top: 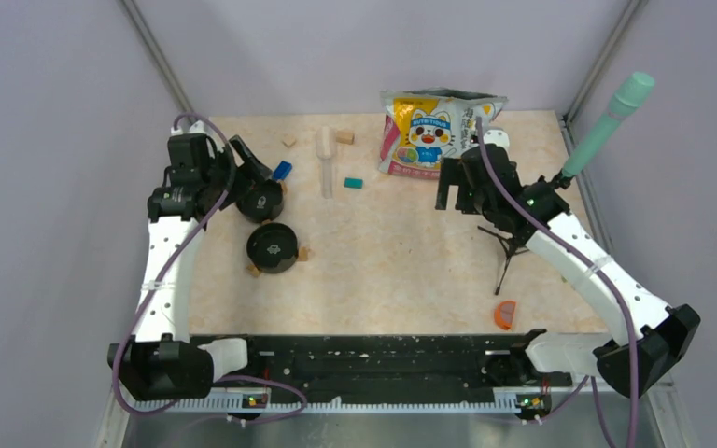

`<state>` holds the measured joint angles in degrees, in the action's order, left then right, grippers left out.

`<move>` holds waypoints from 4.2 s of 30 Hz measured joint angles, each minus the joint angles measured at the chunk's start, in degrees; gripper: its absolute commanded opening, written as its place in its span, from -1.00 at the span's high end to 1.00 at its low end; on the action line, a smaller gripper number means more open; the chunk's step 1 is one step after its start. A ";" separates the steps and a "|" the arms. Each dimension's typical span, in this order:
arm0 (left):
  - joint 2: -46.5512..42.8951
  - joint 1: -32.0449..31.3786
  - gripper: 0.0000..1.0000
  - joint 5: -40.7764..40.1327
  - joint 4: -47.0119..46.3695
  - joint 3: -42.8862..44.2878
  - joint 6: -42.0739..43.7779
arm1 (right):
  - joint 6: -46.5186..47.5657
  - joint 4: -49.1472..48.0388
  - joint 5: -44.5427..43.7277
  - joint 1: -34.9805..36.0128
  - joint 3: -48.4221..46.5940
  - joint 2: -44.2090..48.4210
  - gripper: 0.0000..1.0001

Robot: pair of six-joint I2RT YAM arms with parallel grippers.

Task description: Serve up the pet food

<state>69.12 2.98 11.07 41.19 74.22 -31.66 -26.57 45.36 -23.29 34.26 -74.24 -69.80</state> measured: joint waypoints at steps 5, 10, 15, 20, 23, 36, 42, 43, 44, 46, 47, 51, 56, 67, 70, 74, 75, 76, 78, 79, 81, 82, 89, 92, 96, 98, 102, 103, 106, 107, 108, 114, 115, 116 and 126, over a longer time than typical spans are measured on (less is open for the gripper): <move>-0.42 0.00 -0.72 -0.04 -0.74 0.00 0.00 | 0.00 0.07 -0.07 0.00 0.00 -0.63 -0.98; -0.39 0.00 -0.72 1.29 -0.94 -0.07 0.28 | -0.15 1.49 -0.90 0.00 -0.74 -2.64 -0.98; -0.35 0.00 -0.71 3.54 -1.05 -0.09 0.74 | -0.76 3.43 -1.70 0.00 -4.11 -7.13 -0.98; -0.35 0.00 -0.70 6.29 -1.84 -0.15 1.55 | -2.47 3.74 -2.82 -0.20 -9.51 -10.45 -0.98; -0.33 0.00 -0.69 7.50 -2.67 -0.42 1.79 | -2.56 2.91 -3.13 -0.28 -15.28 -12.76 -0.98; 0.52 0.00 -0.70 8.57 -3.21 -0.42 4.33 | -22.10 5.07 0.81 -10.27 -52.02 -35.10 -0.89; 0.52 0.00 -0.70 7.91 -3.02 -0.44 6.12 | -31.01 4.59 2.67 -11.89 -53.16 -41.51 -0.87; 0.52 0.00 -0.70 7.76 -3.02 -0.50 6.32 | -31.87 4.57 2.86 -11.89 -54.12 -42.64 -0.87; 0.52 0.00 -0.69 7.61 -2.99 -0.52 6.58 | -32.79 4.59 3.04 -11.89 -55.52 -44.02 -0.87; 0.52 0.00 -0.69 7.48 -2.99 -0.63 7.04 | -34.69 4.35 3.52 -11.89 -58.69 -46.95 -0.87; 0.52 0.00 -0.69 7.48 -2.99 -0.72 7.37 | -35.39 4.15 3.69 -11.89 -59.95 -48.15 -0.86; 0.52 0.00 -0.70 7.52 -2.99 -0.83 7.89 | -38.14 3.37 3.85 -11.93 -62.16 -51.36 -0.84; 0.55 0.00 -0.69 7.50 -2.99 -0.85 8.37 | -40.83 2.62 3.89 -12.26 -62.82 -54.55 -0.78; 1.18 0.00 -0.69 7.45 -2.97 -1.38 9.18 | -42.53 1.53 4.26 -12.31 -63.12 -56.72 1.00; 1.55 0.00 -0.69 7.41 -2.99 -1.38 9.18 | -42.86 1.51 4.76 -12.28 -63.12 -56.72 1.00; 1.77 0.00 -0.69 7.32 -2.99 -1.60 9.16 | -40.46 1.16 5.86 -12.33 -63.12 -56.72 1.00; 1.77 0.00 -0.69 7.32 -2.97 -1.64 9.16 | -39.56 1.11 6.51 -12.44 -63.12 -56.72 1.00; 1.81 0.00 -0.69 7.32 -2.99 -1.64 9.14 | -38.64 1.31 7.34 -12.59 -63.12 -56.72 1.00; 1.97 0.00 -0.68 7.41 -3.02 -1.64 9.11 | -36.92 1.68 8.85 -12.83 -63.39 -56.72 1.00; 2.16 0.00 -0.68 7.54 -3.02 -1.66 9.07 | -35.85 2.01 9.81 -13.00 -63.45 -56.68 1.00; 2.69 0.00 -0.69 7.89 -3.02 -1.64 8.85 | -33.31 2.51 11.78 -13.09 -62.73 -55.80 1.00; 3.04 0.00 -0.69 8.46 -3.04 -1.64 8.61 | -31.95 2.62 12.70 -13.18 -61.70 -54.97 1.00; 3.43 -0.02 -0.69 14.36 -6.56 -2.47 4.55 | -20.76 8.66 21.20 -13.42 -49.59 -43.91 1.00; 3.67 -0.09 -0.68 15.91 -7.87 -2.23 3.02 | -15.82 12.39 24.87 -13.68 -45.66 -39.63 1.00; 4.96 -0.87 -0.67 16.63 -8.17 -1.09 1.86 | -8.90 17.49 30.14 -13.62 -42.25 -35.21 1.00; 5.97 -1.79 -0.64 16.70 -8.63 -0.15 1.03 | -5.29 20.59 32.37 -13.07 -41.16 -33.33 1.00; 9.27 -6.34 -0.62 16.22 -8.59 4.24 -0.24 | 0.74 25.99 35.28 -10.54 -37.38 -28.44 1.00; 10.21 -7.63 -0.62 16.09 -8.59 5.62 -0.26 | 1.62 27.32 35.45 -9.77 -37.05 -27.65 1.00; 13.42 -12.46 -0.60 15.41 -8.74 10.10 -0.61 | 4.81 31.26 35.52 -6.40 -35.43 -24.96 1.00; 14.23 -13.88 -0.59 15.30 -8.74 10.97 -0.90 | 5.73 32.26 35.74 -5.55 -34.45 -23.93 1.00; 14.99 -15.10 -0.59 15.30 -8.76 11.69 -1.25 | 6.71 33.29 36.06 -4.68 -33.59 -22.86 1.00; 18.93 -19.82 -0.59 14.95 -8.61 14.25 -2.71 | 9.03 35.06 35.80 -4.37 -32.65 -20.92 -0.78; 19.15 -20.24 -0.59 14.88 -8.55 14.29 -2.91 | 9.16 33.73 35.67 -4.44 -32.65 -20.48 -0.94; 19.30 -20.79 -0.59 14.82 -8.50 14.36 -3.13 | 9.57 32.22 35.39 -4.44 -32.65 -19.87 -0.97; 19.50 -29.73 -0.52 12.04 -8.11 15.80 -5.75 | 6.91 24.17 26.86 -4.55 -33.79 -13.70 -0.95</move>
<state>88.62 -26.74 23.11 33.08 90.02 -37.41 -19.66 69.54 3.57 29.71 -108.03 -83.50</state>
